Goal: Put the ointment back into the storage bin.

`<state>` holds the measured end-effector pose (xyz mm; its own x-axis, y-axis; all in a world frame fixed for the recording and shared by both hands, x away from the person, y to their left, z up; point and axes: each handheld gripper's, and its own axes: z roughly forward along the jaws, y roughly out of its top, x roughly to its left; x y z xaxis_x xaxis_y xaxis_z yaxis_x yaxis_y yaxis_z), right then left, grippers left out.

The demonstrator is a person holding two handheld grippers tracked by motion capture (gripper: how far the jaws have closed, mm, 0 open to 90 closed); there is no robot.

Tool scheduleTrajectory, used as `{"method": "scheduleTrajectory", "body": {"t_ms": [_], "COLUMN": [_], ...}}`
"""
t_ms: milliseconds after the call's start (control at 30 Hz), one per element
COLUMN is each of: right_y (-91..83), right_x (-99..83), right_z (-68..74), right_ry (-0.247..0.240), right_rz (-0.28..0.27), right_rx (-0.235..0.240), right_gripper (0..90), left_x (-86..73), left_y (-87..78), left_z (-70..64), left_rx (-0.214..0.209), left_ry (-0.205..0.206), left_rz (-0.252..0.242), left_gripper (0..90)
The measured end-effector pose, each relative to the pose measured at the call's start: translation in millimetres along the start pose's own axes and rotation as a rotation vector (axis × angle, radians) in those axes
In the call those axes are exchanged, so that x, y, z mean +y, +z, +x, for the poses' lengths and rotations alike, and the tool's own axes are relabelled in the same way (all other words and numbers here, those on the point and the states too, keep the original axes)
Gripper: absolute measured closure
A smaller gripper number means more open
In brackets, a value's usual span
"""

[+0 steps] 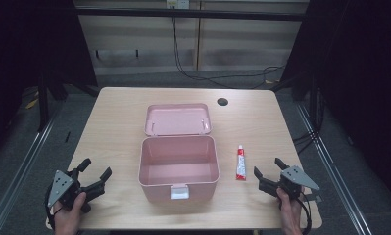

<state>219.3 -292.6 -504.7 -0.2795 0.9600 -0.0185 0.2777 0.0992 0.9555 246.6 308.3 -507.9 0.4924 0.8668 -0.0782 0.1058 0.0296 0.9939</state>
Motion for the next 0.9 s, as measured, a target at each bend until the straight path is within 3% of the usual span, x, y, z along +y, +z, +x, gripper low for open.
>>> {"method": "scheduleTrajectory", "body": {"t_ms": [167,300,500,633,767,900], "right_y": [0.0,-0.5,-1.0,-2.5,-5.7,-5.6], "right_x": [0.0,0.0,0.4,2.6,10.5,17.6], "right_z": [-0.3,-2.8,-4.4,-3.1,-2.9,-2.6], "right_ry": [0.004,0.037,0.039,0.029,0.071,0.066], "right_rz": [0.002,0.012,0.079,0.112,0.139,0.203], "right_rx": [0.000,-0.002,0.006,0.036,0.049,0.044], "right_gripper": [13.4,13.3,13.3,13.1,13.3,21.3], "left_x": [0.0,-0.1,-0.3,-0.6,-0.3,-0.2], "left_y": [-0.1,-0.3,-1.9,-1.3,-1.4,-1.3], "left_z": [-0.5,-0.8,-1.9,-2.4,-1.0,-0.9], "left_rx": [-0.002,0.003,0.005,-0.003,0.000,0.001], "left_ry": [0.007,0.019,0.040,0.029,0.030,0.028], "left_rz": [0.002,-0.001,0.001,-0.013,-0.003,-0.003], "left_gripper": [15.6,15.6,15.5,15.6,15.6,15.6]}}
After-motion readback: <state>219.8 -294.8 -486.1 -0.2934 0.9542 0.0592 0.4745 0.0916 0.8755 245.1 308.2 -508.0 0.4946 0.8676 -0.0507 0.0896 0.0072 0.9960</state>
